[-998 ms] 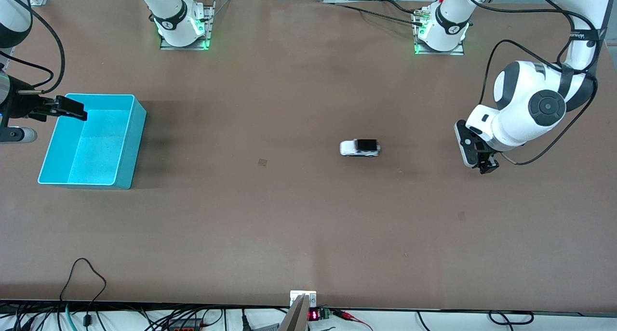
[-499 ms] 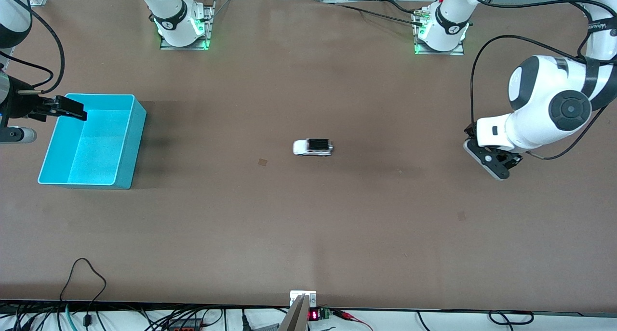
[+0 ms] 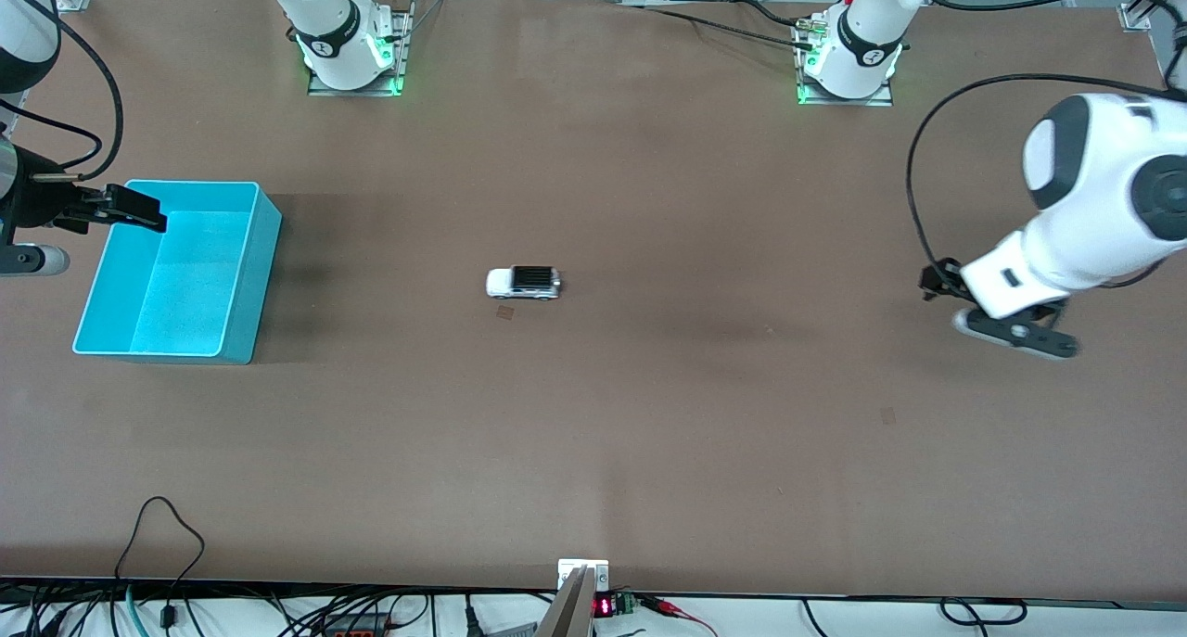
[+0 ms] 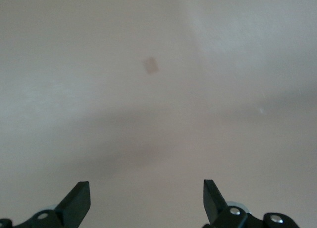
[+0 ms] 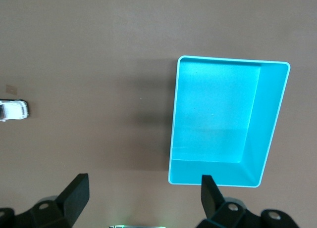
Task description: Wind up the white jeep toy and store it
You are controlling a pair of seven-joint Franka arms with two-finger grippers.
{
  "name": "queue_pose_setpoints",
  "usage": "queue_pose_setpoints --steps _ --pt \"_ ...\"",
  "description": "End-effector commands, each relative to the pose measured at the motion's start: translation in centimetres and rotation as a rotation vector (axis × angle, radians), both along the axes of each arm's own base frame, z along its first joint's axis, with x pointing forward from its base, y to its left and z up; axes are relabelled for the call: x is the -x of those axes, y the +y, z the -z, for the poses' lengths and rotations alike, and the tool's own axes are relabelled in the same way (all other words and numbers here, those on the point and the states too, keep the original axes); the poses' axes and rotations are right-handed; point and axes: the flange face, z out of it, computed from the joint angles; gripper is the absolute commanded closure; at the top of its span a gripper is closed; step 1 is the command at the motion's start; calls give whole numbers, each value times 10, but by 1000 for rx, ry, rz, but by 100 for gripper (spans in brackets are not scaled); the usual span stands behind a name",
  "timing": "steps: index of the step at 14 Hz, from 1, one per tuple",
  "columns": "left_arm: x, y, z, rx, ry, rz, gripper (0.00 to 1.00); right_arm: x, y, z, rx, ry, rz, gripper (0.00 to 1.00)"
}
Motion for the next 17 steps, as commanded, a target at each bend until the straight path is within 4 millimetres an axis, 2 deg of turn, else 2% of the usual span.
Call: queue_pose_setpoints --steps 1,3,5,7,9,13,14,17 --pt "-8 4 -37 86 -47 -147 0 6 -3 -2 -3 4 -8 0" --pt "-12 -3 -65 92 -60 -187 0 6 -3 -2 -3 4 -6 0" --pt "-8 -9 -92 88 -13 -252 0 6 -2 -2 -3 4 -9 0" --pt "-3 -8 -108 82 -7 -268 0 5 -3 -2 -3 5 -8 0" --pt "9 0 -136 87 -52 -280 0 4 -2 -2 -4 2 -9 0" --pt "10 0 -148 93 -95 -278 0 1 -2 2 -6 -4 -8 0" --pt "11 1 -149 96 -101 -277 0 -2 0 9 -18 5 -7 0" --pt "25 -6 -163 96 -117 -250 0 -4 5 7 -54 0 -4 0"
